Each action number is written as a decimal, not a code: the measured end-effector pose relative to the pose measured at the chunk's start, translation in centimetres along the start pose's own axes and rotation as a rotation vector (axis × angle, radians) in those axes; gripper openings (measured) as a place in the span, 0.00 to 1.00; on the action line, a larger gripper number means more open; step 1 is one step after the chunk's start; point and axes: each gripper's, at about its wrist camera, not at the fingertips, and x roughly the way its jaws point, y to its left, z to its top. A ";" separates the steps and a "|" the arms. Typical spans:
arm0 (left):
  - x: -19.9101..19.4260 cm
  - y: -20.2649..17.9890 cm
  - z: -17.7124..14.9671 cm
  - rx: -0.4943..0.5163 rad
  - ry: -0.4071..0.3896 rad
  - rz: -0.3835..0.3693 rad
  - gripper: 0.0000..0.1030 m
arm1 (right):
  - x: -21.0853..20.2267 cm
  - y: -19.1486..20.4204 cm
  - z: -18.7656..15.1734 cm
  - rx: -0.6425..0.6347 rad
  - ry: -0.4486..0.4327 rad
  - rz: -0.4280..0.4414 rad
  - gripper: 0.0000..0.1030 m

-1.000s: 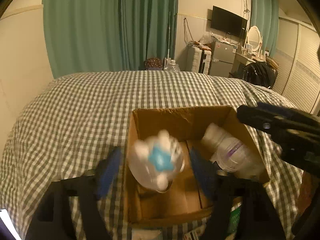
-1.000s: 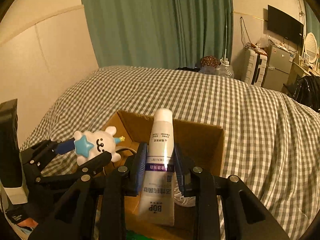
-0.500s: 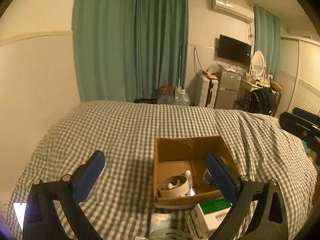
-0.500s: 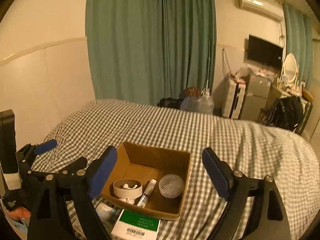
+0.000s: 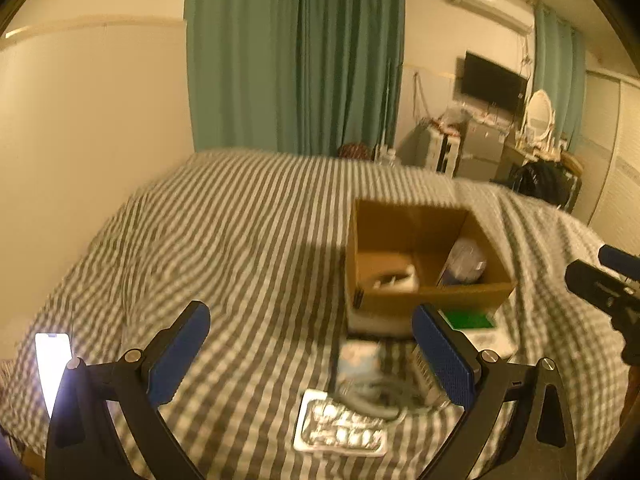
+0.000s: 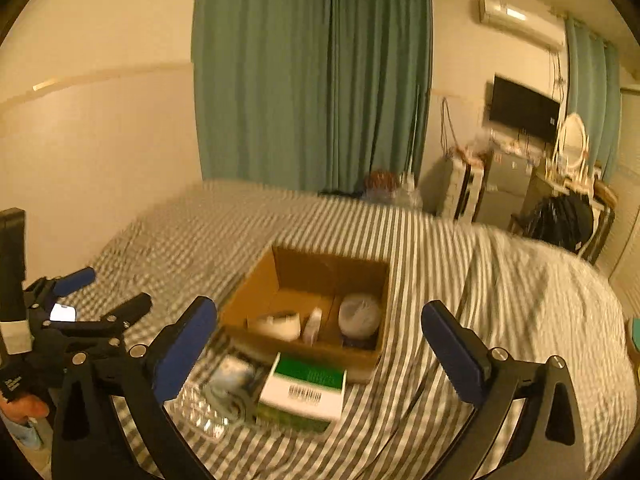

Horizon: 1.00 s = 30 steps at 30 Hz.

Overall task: Organize objects
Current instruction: 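Grasp the green-and-white medicine box with the right tool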

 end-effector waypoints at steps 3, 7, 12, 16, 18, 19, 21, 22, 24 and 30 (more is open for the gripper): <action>1.6 -0.1 -2.6 0.004 0.042 0.024 1.00 | 2.3 0.4 -2.6 0.015 0.084 0.006 1.00; 3.7 -0.3 -5.6 0.047 0.103 0.040 1.00 | 5.8 0.8 -5.7 0.022 0.185 0.008 1.00; 5.0 -0.4 -7.5 0.075 0.148 0.030 1.00 | 10.1 1.1 -8.4 0.028 0.298 -0.027 1.00; 5.6 0.0 -7.9 0.061 0.174 0.013 1.00 | 12.0 1.0 -9.1 0.044 0.335 -0.042 1.00; 5.9 0.3 -8.0 0.050 0.189 0.008 1.00 | 12.8 1.0 -9.3 0.051 0.353 -0.040 1.00; 6.0 0.4 -8.1 0.043 0.197 0.005 1.00 | 13.1 1.1 -9.2 0.051 0.361 -0.040 1.00; 6.2 0.6 -8.3 0.035 0.206 -0.001 1.00 | 13.7 1.1 -9.3 0.052 0.373 -0.042 1.00; 6.2 0.6 -8.3 0.034 0.213 -0.002 1.00 | 13.9 1.1 -9.3 0.056 0.371 -0.040 1.00; 6.3 0.4 -8.4 0.034 0.221 0.000 1.00 | 13.9 0.8 -9.4 0.075 0.365 -0.021 0.99; 6.5 -1.3 -8.3 0.065 0.238 -0.040 1.00 | 10.8 -0.3 -8.8 0.006 0.262 -0.007 0.92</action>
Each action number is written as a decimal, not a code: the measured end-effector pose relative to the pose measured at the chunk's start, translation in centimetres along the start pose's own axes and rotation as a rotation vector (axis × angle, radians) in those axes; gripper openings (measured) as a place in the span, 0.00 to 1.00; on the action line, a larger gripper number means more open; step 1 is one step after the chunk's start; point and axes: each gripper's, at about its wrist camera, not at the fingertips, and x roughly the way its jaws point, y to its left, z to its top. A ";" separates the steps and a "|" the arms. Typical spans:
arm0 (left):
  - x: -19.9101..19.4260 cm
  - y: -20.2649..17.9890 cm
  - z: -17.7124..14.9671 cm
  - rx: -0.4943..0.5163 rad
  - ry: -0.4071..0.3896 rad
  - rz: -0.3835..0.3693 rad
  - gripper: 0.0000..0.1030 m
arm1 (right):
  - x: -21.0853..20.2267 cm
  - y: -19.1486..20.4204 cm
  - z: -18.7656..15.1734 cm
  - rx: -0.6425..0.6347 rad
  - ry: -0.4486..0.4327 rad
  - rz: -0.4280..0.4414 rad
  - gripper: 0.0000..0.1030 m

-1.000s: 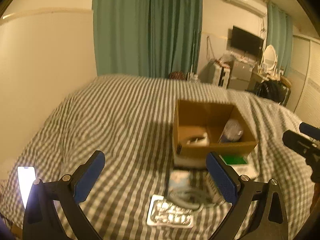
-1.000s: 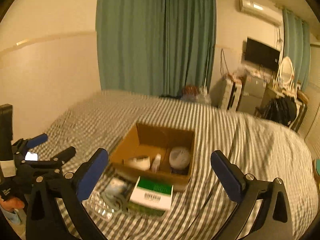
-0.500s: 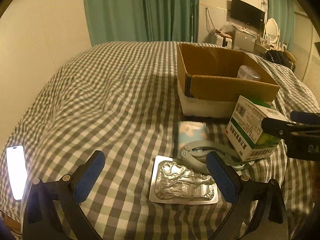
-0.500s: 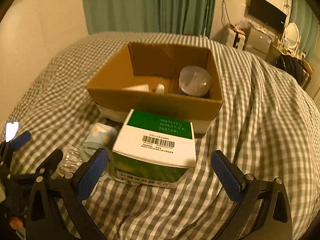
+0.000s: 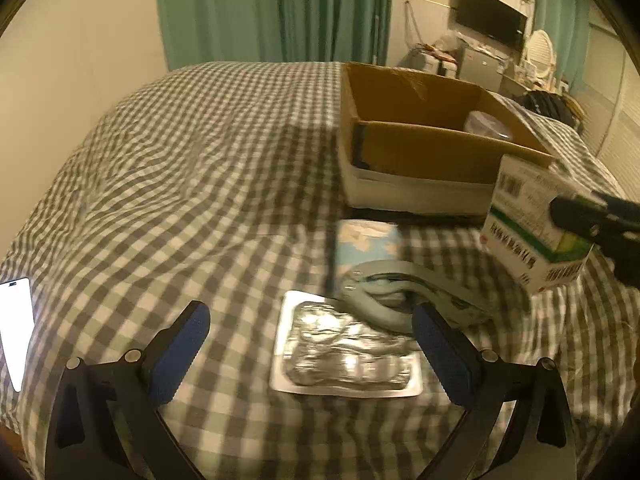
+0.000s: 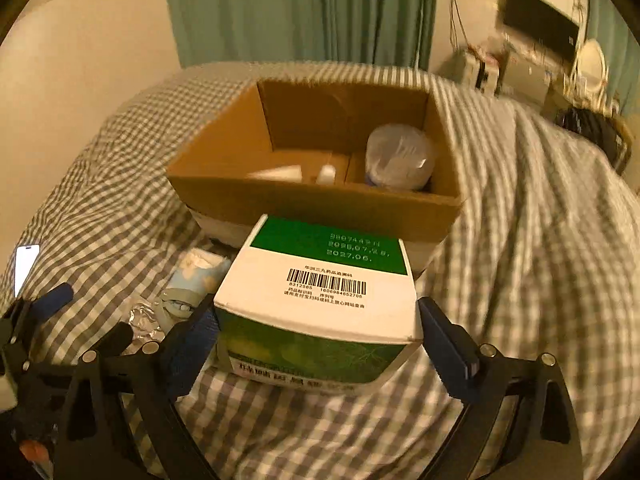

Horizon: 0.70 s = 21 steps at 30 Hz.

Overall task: Organize objects
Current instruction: 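Grasp the green-and-white medicine box with the right tool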

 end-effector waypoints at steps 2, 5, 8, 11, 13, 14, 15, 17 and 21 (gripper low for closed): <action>0.2 -0.7 0.2 0.009 0.008 -0.012 1.00 | -1.0 -0.8 -0.1 -0.003 -0.025 -0.020 0.92; 0.8 -2.1 0.5 0.023 0.032 -0.045 1.00 | -2.0 -2.8 -0.4 0.027 -0.042 -0.038 0.92; 1.6 -3.7 0.5 0.046 0.061 -0.076 1.00 | -2.0 -4.6 -1.1 0.054 -0.042 -0.060 0.92; 2.5 -5.3 0.3 0.091 0.089 -0.071 1.00 | -1.7 -5.3 -1.7 0.053 -0.041 -0.089 0.92; 3.1 -6.1 0.2 0.117 0.103 -0.056 1.00 | -1.5 -5.8 -2.0 0.063 -0.040 -0.074 0.92; 3.4 -6.3 0.2 0.119 0.111 -0.053 1.00 | -1.6 -5.9 -2.1 0.065 -0.040 -0.068 0.92; 3.6 -6.5 0.3 0.116 0.117 -0.052 1.00 | -1.5 -6.1 -2.2 0.068 -0.040 -0.058 0.92; 4.1 -6.8 0.5 0.103 0.133 -0.053 1.00 | -1.4 -6.3 -2.4 0.075 -0.041 -0.040 0.92; 5.3 -8.3 1.0 0.096 0.169 -0.050 1.00 | -1.1 -6.8 -2.6 0.089 -0.043 -0.013 0.92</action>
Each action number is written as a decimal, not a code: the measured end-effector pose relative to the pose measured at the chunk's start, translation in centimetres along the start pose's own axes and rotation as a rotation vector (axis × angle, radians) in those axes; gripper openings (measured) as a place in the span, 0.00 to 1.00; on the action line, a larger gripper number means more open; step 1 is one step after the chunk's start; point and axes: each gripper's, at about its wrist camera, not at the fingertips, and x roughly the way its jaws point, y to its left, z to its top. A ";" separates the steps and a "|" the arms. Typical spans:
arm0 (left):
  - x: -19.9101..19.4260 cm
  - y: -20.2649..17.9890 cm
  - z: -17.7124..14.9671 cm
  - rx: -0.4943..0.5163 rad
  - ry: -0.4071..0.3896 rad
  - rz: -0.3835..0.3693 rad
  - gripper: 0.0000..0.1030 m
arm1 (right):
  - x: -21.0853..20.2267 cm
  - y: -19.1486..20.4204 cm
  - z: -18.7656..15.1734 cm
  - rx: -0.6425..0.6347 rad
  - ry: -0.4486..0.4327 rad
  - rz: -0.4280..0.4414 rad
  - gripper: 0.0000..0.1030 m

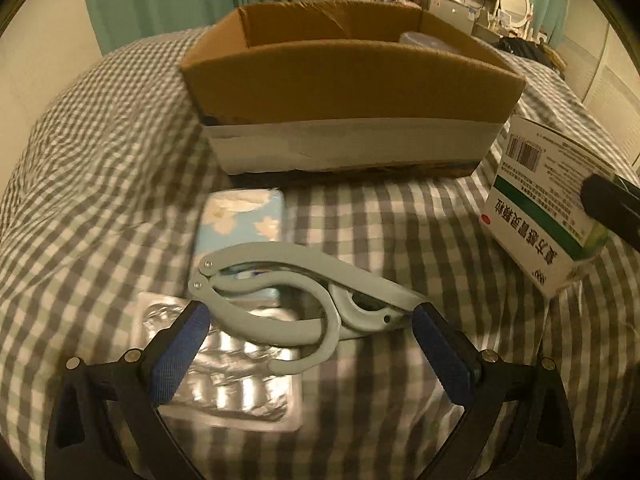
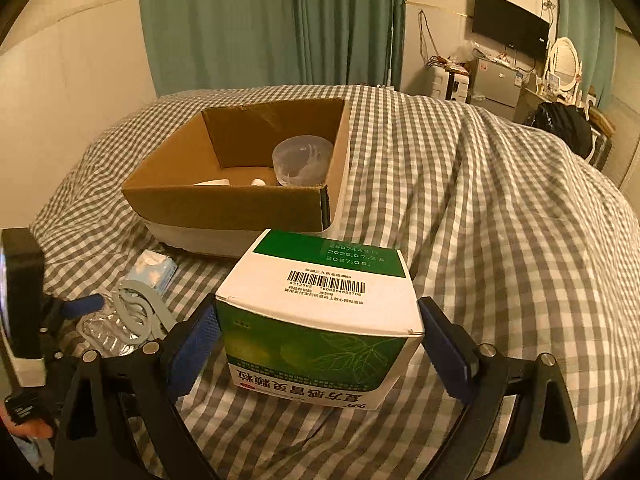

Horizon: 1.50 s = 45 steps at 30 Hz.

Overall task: Organize objects
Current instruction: 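Grasp the green-and-white medicine box with the right tool, then grasp the pale plastic clip with the left tool while the right tool holds the medicine box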

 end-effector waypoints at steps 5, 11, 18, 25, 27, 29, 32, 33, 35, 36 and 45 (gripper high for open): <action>1.7 -1.4 1.3 0.000 0.007 0.073 1.00 | 0.3 -0.6 -0.4 0.020 0.002 0.027 0.92; 3.1 -1.9 2.2 -0.004 0.037 0.101 1.00 | 0.5 -1.1 -0.6 0.050 0.003 0.053 0.92; 1.4 -0.5 1.1 0.001 0.009 0.047 0.76 | 0.4 -1.0 -0.7 0.049 -0.001 0.048 0.92; -1.1 1.1 -0.4 -0.024 0.001 -0.066 0.36 | -0.5 -0.4 -1.2 0.021 -0.010 0.008 0.92; -1.8 1.2 -0.9 -0.017 -0.008 -0.070 0.30 | -0.9 -0.1 -1.5 0.009 -0.012 -0.001 0.92; -3.0 1.7 -1.3 -0.025 -0.025 -0.095 0.23 | -1.3 0.2 -1.7 -0.001 -0.013 -0.007 0.92; -4.9 1.5 -2.0 -0.005 -0.066 -0.119 0.16 | -1.9 0.5 -2.1 -0.013 -0.013 -0.013 0.92; -5.5 1.7 -1.7 0.002 -0.081 -0.123 0.13 | -2.0 0.7 -2.2 -0.018 -0.014 -0.015 0.92; -6.6 2.1 -1.6 0.002 -0.098 -0.140 0.09 | -2.4 1.0 -2.2 -0.027 -0.018 -0.017 0.92; -6.9 2.0 -1.7 0.000 -0.101 -0.151 0.09 | -2.7 1.2 -2.2 -0.032 -0.022 -0.017 0.92; -12.0 1.3 0.0 0.043 -0.238 -0.164 0.08 | -5.9 2.4 -0.9 -0.073 -0.086 -0.021 0.92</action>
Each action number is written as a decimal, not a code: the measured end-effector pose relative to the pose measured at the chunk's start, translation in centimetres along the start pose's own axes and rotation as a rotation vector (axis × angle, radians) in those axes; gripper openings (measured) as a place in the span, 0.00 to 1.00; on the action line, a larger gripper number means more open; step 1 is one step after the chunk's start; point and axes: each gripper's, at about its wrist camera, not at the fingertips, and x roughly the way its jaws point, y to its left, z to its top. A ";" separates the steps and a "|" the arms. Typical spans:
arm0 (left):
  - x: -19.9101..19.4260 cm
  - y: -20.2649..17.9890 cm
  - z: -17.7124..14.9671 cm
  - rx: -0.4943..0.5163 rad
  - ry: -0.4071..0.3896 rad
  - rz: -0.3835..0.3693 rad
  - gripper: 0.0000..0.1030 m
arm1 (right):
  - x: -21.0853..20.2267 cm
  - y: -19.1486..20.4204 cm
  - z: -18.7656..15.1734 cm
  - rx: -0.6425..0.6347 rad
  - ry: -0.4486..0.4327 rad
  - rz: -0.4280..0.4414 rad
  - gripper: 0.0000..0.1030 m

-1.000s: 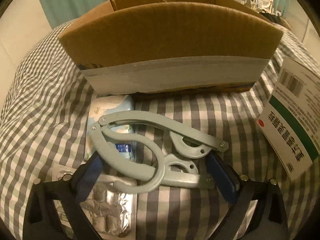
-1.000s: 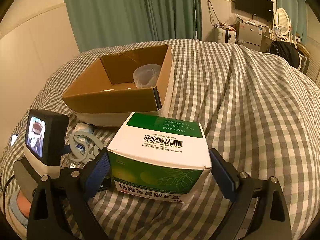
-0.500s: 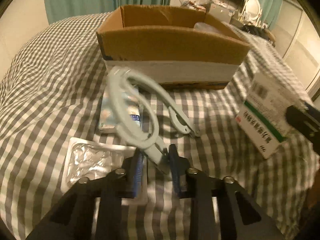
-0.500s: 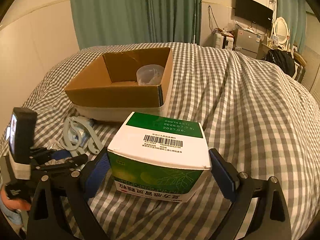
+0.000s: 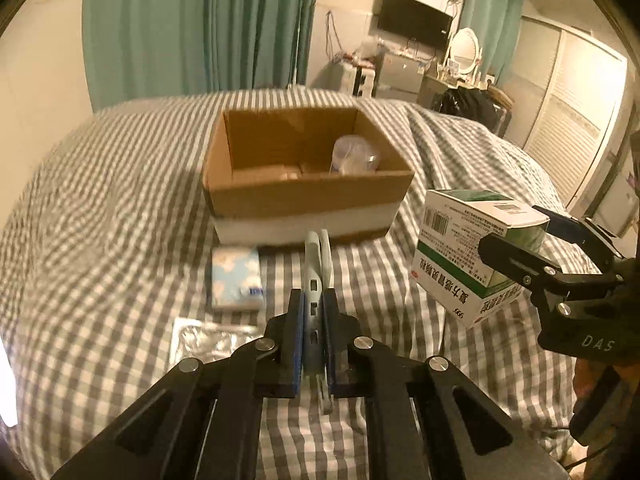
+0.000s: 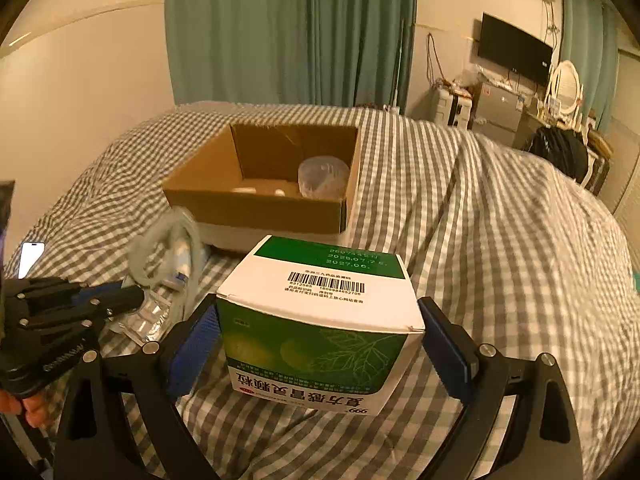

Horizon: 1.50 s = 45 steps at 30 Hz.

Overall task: Organize objects
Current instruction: 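Grasp the pale plastic clip with the left tool while the right tool holds the medicine box, then place the clip and medicine box into the cardboard box and release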

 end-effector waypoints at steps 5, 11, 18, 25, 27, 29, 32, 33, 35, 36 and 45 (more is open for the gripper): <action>-1.9 -0.3 2.1 0.017 -0.062 0.010 0.08 | -1.7 0.8 1.2 -0.020 -0.049 0.004 0.92; -3.7 0.1 6.9 0.017 -0.169 0.033 0.08 | -3.3 1.2 4.6 -0.053 -0.131 0.020 0.92; -1.7 0.8 13.6 0.028 -0.231 0.070 0.08 | -3.3 1.6 10.6 -0.065 -0.235 0.043 0.92; 4.0 3.5 17.2 0.004 -0.193 0.087 0.08 | 0.3 1.3 15.5 -0.037 -0.249 0.087 0.92; 5.5 4.1 17.4 -0.001 -0.174 0.091 0.08 | 2.2 1.4 16.6 -0.031 -0.238 0.093 0.92; 7.4 4.8 17.5 -0.008 -0.150 0.092 0.08 | 4.2 1.5 17.5 -0.022 -0.221 0.106 0.92; 9.9 5.6 17.4 -0.011 -0.122 0.090 0.08 | 7.5 2.1 18.6 -0.026 -0.192 0.107 0.92; 10.6 5.8 17.4 -0.003 -0.117 0.089 0.08 | 8.8 2.3 18.9 -0.030 -0.179 0.106 0.92; 11.9 6.2 17.1 0.005 -0.100 0.092 0.08 | 11.1 2.5 18.8 -0.040 -0.156 0.109 0.92; 12.5 6.3 16.9 0.006 -0.091 0.089 0.08 | 11.9 2.5 18.7 -0.043 -0.149 0.106 0.92; 13.8 5.2 15.6 0.036 -0.065 0.087 0.08 | 14.8 1.9 17.4 -0.027 -0.102 0.121 0.93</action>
